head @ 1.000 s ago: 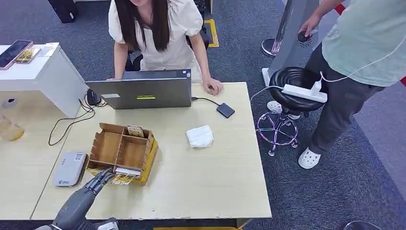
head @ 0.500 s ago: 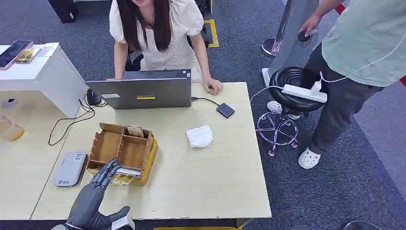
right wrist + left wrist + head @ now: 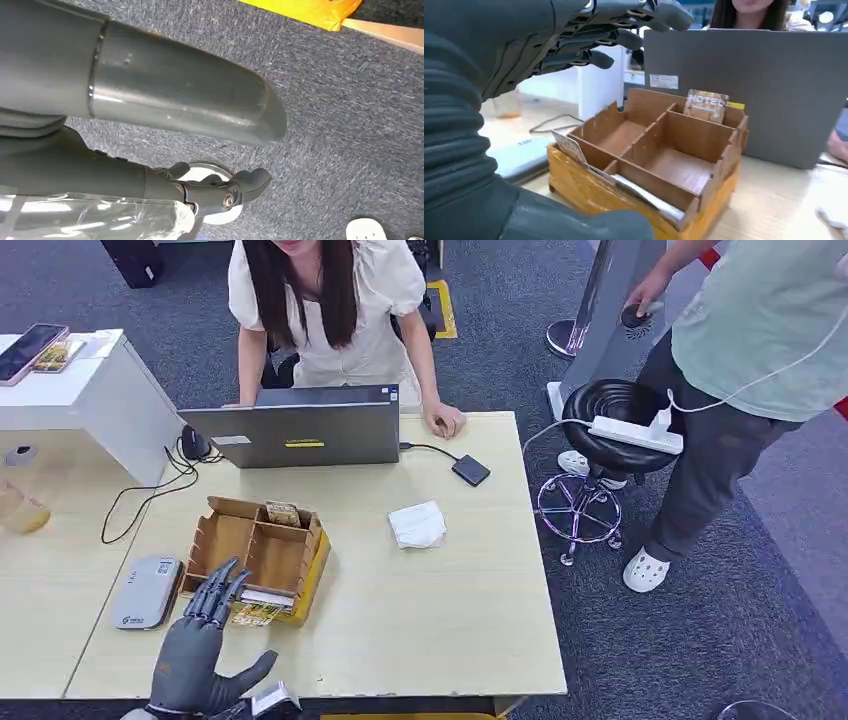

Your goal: Pass the card to the sensor for recognition and then transmit it.

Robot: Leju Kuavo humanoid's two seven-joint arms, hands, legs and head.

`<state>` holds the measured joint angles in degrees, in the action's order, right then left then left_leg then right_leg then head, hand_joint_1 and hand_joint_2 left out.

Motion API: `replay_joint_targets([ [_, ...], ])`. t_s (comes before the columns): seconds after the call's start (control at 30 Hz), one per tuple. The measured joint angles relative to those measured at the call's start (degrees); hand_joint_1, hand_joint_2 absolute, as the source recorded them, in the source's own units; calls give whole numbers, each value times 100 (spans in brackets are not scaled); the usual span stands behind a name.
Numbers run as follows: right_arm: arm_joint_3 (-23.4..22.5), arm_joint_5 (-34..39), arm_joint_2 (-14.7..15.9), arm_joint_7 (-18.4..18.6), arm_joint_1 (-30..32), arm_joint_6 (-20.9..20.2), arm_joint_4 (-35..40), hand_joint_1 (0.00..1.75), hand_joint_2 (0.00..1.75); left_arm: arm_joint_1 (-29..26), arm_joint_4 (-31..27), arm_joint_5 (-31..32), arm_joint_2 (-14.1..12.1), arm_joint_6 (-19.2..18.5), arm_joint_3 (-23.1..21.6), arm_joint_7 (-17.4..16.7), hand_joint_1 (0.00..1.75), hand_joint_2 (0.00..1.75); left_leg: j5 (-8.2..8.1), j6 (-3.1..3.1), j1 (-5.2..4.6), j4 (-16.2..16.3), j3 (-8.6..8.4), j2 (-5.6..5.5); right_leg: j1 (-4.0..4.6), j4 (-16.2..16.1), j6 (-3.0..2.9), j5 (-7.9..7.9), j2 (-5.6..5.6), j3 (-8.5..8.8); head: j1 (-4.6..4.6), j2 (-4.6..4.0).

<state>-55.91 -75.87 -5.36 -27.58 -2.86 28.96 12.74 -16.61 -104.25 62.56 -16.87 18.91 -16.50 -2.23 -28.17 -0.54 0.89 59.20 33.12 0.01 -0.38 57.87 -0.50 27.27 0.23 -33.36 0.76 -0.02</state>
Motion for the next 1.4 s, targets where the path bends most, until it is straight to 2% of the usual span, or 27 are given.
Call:
replay_joint_targets([
  [0.3, 0, -11, -15, -2, -1, 0, 0, 0, 0, 25, 245, 133, 155, 41, 133, -61, 0, 175, 0, 0, 1, 0, 0, 0, 1, 0, 0, 0, 0, 0, 0, 0],
  [0.4, 2, -13, -22, -22, -2, 0, 0, 0, 0, 43, 321, 409, 205, 87, 208, -142, 0, 175, 0, 0, 1, 0, 0, 0, 1, 0, 0, 0, 0, 0, 0, 0],
  [0.87, 2, -46, -42, -13, -5, 9, 0, 0, 0, 142, 693, 1171, 546, 855, 553, -173, 0, 175, 0, 0, 1, 0, 0, 0, 0, 0, 0, 0, 0, 0, 2, 0],
  [1.03, 2, -61, -57, 13, -8, 35, 0, 0, 0, 195, 834, 1455, 712, 1468, 679, -129, 0, 175, 0, 0, 1, 0, 0, 0, 0, 0, 0, 0, -1, 0, 2, 0],
  [1.2, 0, -59, -70, 24, -10, 79, 0, 0, 0, 266, 1044, 1449, 879, 1648, 800, -65, 0, 175, 0, 0, 1, 0, 0, 0, 0, 0, 0, 0, 0, 1, 0, 0],
  [1.33, 0, -59, -70, 35, -10, 85, 0, 0, 0, 273, 1145, 1494, 911, 1694, 830, -5, 0, 175, 0, 0, 1, 0, 1, 0, 0, 0, 0, 0, 0, 0, 0, 0],
  [1.4, 0, -68, -70, 35, -12, 83, 0, 0, 0, 270, 1208, 1725, 896, 1700, 843, 26, 0, 175, 0, 0, 1, 0, 2, 0, 0, 0, 0, 0, -1, 0, 0, 0],
])
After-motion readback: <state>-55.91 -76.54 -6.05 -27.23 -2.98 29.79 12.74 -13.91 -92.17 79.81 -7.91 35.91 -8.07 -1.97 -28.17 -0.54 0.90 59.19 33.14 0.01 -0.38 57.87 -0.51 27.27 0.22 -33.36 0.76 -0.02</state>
